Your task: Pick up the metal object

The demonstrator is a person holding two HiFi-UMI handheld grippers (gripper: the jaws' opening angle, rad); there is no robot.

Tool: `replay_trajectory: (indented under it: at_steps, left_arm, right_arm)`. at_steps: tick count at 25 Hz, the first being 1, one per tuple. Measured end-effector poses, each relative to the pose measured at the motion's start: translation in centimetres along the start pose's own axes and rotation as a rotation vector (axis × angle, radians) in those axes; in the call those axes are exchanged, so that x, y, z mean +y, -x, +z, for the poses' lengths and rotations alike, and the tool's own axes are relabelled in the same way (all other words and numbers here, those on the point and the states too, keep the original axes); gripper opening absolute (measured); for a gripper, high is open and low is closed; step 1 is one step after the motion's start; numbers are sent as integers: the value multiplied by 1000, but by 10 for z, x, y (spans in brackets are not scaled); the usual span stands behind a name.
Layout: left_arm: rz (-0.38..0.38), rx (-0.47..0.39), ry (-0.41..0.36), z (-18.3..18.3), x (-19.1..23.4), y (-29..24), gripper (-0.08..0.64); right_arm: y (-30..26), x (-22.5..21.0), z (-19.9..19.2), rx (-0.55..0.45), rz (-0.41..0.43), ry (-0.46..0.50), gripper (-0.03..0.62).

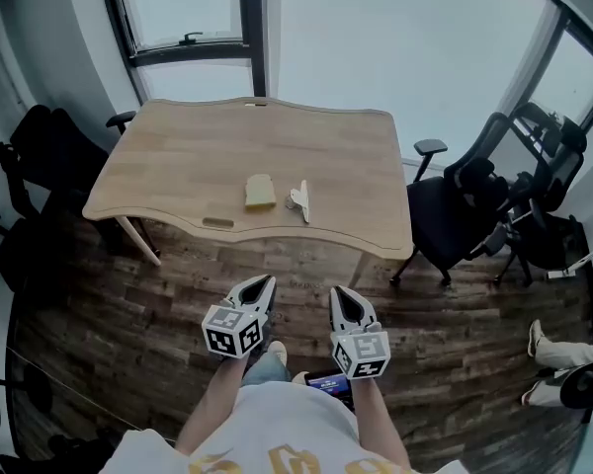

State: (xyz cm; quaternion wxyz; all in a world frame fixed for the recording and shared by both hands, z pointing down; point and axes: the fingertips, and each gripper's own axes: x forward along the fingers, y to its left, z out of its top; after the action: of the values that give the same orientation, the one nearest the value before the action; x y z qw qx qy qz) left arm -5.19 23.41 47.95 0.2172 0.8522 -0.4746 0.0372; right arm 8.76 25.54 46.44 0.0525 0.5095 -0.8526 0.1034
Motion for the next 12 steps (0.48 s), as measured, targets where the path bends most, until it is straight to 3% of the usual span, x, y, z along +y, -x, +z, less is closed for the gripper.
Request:
replay_trajectory:
  at_steps: [4,12]
  left_arm:
    - [-8,-51,25,7,0,3,20]
    - [-4,7,40,-1,26,-40,20]
  right_arm:
    - [-2,2,-9,19,17,11,11]
    - [-37,-29,-20,62,-9,-18,11]
